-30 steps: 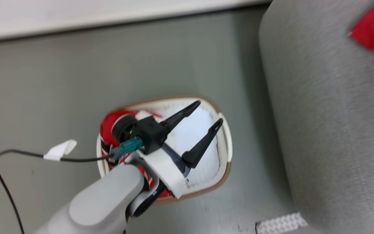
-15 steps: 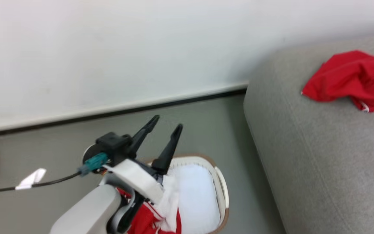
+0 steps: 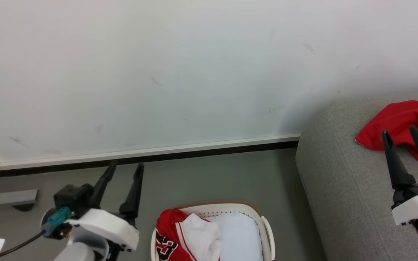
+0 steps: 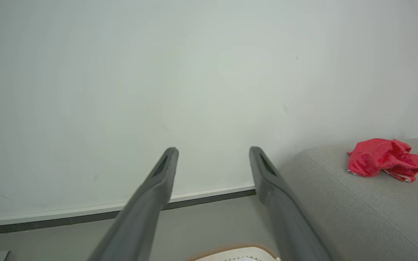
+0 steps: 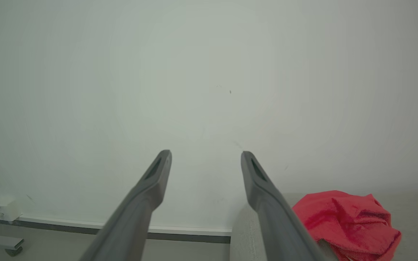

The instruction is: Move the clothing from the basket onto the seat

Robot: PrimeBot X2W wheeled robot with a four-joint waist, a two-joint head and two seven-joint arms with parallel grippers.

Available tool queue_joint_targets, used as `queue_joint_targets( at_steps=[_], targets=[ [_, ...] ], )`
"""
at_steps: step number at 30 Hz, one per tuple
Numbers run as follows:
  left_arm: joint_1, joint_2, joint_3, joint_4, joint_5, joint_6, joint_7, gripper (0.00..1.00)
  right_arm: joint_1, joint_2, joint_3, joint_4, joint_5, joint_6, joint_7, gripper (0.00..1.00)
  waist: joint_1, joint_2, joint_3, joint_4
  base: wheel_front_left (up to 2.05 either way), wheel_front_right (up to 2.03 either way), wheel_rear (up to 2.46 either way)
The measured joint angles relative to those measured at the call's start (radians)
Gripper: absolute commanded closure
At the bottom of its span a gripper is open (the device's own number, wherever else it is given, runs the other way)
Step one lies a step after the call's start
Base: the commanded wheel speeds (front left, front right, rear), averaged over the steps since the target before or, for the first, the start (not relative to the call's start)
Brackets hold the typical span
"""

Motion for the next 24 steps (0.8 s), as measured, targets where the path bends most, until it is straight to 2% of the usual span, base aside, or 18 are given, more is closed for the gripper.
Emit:
queue_joint_targets(
  at_steps=[3,7,12,16,24],
  targets=[
    [0.058,-0.01,0.076,-0.006,0.03,0.012,0.0,0.0,0.074,0.06,-0.037,-0.035,-0.038,0.0,-0.029,0.0,0.0,0.0,-0.011,0.015,0.0,0.0,0.0],
    [0.133,-0.042,0.18,-0.029,0.082,0.008,0.0,0.0,0.17,0.124,-0.058,-0.06,-0.072,0.0,-0.067,0.0,0.0001,0.0,-0.016,0.033,0.0,0.0,0.0],
    [0.216,-0.102,0.293,-0.037,0.149,-0.021,0.0,0.0,0.243,0.179,-0.053,-0.065,-0.116,0.0,-0.111,0.0,0.0001,0.0001,-0.013,0.043,0.0,0.0,0.0],
    [0.269,-0.145,0.369,-0.055,0.217,-0.038,0.0,0.0,0.27,0.214,0.002,-0.065,-0.146,0.0,-0.137,0.0,0.0002,0.0,-0.007,0.042,0.0,0.0,0.0],
    [0.329,-0.238,0.451,-0.059,0.31,-0.104,0.0,0.0,0.283,0.265,0.025,-0.07,-0.186,0.0,-0.148,0.0,0.0003,0.0,0.007,0.042,0.0,0.0,0.0]
  ],
)
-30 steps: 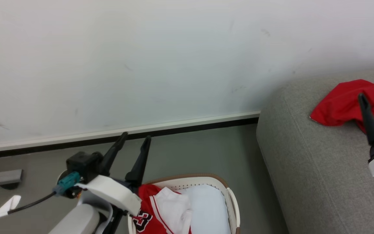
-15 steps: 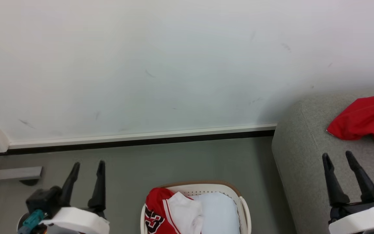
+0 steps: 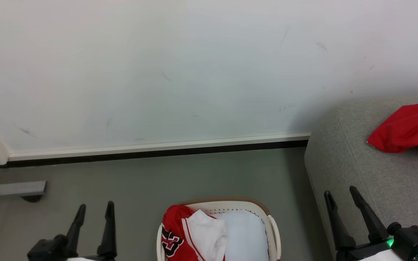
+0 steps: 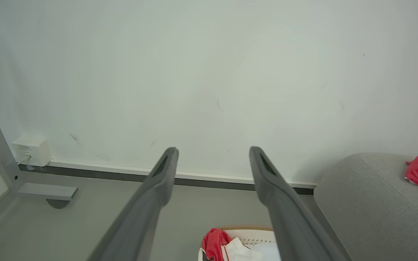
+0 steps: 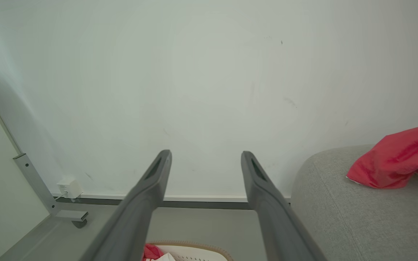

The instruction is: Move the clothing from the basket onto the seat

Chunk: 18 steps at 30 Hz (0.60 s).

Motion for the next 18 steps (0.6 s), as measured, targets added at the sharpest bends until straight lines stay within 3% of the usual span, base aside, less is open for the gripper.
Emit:
queue_joint_targets(
  at_steps=[11,18],
  targets=[
    [-0.013,-0.062,0.074,0.035,0.066,-0.078,0.0,0.0,-0.001,0.002,-0.006,0.0,-0.008,0.0,0.0,0.0,0.0,0.0,0.007,-0.001,0.0,0.0,0.0],
    [-0.023,-0.083,0.1,0.046,0.091,-0.105,0.0,0.0,-0.003,0.001,-0.009,0.002,-0.008,0.0,0.0,0.0,0.0,0.0,0.014,-0.008,0.0,0.0,0.0]
  ],
)
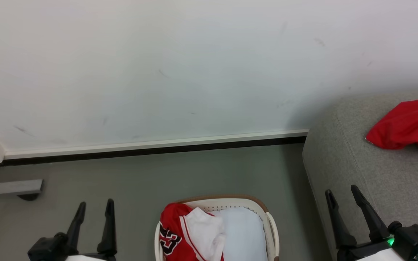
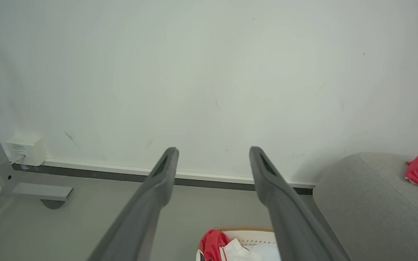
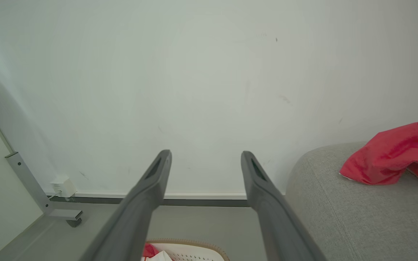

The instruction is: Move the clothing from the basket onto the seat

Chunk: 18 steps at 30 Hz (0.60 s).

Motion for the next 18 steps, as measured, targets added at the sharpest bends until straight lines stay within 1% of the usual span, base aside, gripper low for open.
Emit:
queue_joint_targets(
  at_steps=[5,11,14,18],
  targets=[
    [-0.016,-0.005,0.009,0.001,0.022,-0.014,0.0,0.0,-0.029,0.0,-0.008,-0.004,0.004,0.0,0.0,0.0,0.0,0.0,0.025,-0.012,0.0,0.0,0.0],
    [-0.099,-0.002,-0.023,0.024,0.052,-0.034,0.0,0.0,-0.111,-0.016,-0.036,-0.027,0.001,0.0,0.0,0.0,0.0001,0.0,0.099,-0.035,0.0,0.0,0.0],
    [-0.151,0.011,-0.044,0.045,0.061,-0.04,0.0,0.0,-0.145,-0.018,-0.049,-0.04,0.0,0.0,0.0,0.0,0.0001,0.0,0.147,-0.048,0.0,0.0,0.0],
    [-0.223,0.041,-0.085,0.089,0.07,-0.044,0.0,0.0,-0.185,-0.001,-0.075,-0.067,0.0,0.0,0.0,0.0,0.0002,0.0,0.217,-0.068,0.0,0.0,0.0]
  ],
)
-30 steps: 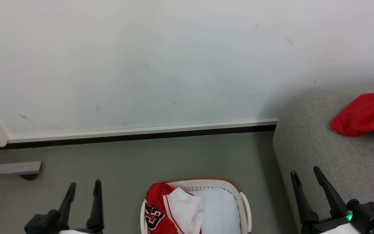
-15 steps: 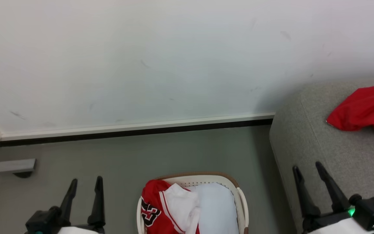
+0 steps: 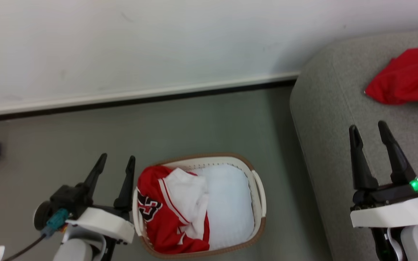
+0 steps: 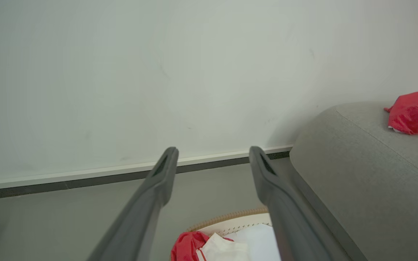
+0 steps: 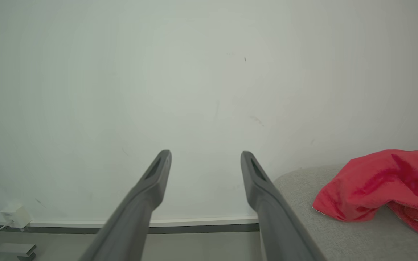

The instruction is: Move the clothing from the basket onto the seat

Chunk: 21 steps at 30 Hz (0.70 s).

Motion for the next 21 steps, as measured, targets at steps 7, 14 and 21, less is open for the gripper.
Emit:
queue_joint_targets(
  at_steps=[7,14,21],
  targets=[
    [-0.127,0.079,-0.116,0.135,0.023,-0.005,0.026,0.0,-0.049,0.03,-0.043,-0.049,-0.01,0.0,0.0,0.0,0.0001,0.0,0.125,-0.042,0.0,0.0,0.0],
    [-0.262,0.142,-0.307,0.277,0.017,-0.007,0.097,0.0,-0.086,0.061,-0.062,-0.078,-0.01,0.0,0.0,0.0,0.0002,0.0,0.237,-0.088,0.0,0.0,0.0],
    [-0.381,0.203,-0.478,0.406,-0.041,-0.007,0.159,0.0,-0.12,0.088,-0.048,-0.086,-0.009,0.0,0.0,0.0,0.0002,0.0,0.33,-0.142,0.0,0.0,0.0]
  ],
)
